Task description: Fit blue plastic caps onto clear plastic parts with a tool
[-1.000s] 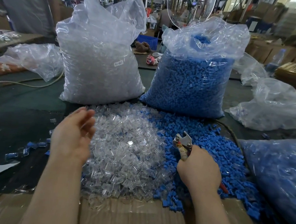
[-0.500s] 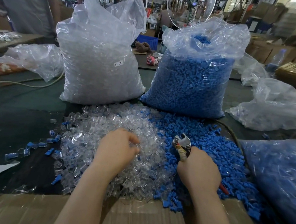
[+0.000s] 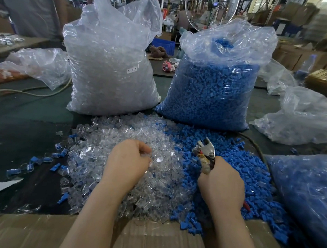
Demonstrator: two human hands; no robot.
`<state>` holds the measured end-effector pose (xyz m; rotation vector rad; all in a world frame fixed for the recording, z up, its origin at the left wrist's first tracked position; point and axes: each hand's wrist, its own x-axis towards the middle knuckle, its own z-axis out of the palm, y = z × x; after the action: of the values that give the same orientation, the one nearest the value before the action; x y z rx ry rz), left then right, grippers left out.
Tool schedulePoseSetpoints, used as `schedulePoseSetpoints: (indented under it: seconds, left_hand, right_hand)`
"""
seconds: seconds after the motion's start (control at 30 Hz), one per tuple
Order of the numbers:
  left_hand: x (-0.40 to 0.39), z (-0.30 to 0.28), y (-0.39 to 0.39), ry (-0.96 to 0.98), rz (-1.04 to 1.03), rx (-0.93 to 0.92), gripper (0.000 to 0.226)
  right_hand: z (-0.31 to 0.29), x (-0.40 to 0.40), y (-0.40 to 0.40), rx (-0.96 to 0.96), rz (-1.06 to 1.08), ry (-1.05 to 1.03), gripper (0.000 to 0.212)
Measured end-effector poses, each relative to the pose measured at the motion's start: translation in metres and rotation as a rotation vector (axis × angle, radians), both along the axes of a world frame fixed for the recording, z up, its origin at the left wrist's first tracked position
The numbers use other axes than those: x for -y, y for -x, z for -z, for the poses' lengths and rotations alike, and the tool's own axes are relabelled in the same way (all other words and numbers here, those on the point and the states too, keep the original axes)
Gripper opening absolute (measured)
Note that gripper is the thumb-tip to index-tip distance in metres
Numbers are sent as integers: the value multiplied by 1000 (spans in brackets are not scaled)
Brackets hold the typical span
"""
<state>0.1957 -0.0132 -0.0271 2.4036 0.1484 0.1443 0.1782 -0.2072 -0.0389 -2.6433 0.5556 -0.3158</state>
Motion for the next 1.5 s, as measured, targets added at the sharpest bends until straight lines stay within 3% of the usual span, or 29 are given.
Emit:
schedulePoseSetpoints:
  seconds: [0.4,0.63,0.83,0.97,1.2,1.33,1.5]
  left_hand:
    - [17,-10,7,75,37,106,9]
    - [24,-13,5,393,14,73,11]
    - [32,-18,7,674,30,2,11]
    - [34,-21,9,904,50,-43,18]
    - [45,-24,14,1063,-65,77,34]
    - [47,-23,15,1113,-135,131,24]
    - [47,-25,15,1148,-50,52,14]
  right_hand:
    - [-1,-4,-2,137,-84,-77,24]
    - [1,-5,-4,200,-97,-177,19]
    - [-1,-8,-1,342,-212,-489,20]
    - [-1,-8,-1,376,-256,-555,20]
    - [-5,-11,1,428,-325,-707,11]
    - [-6,-15,2,447,-401,-776,14]
    - [-8,-19,3,511,-450,-814,12]
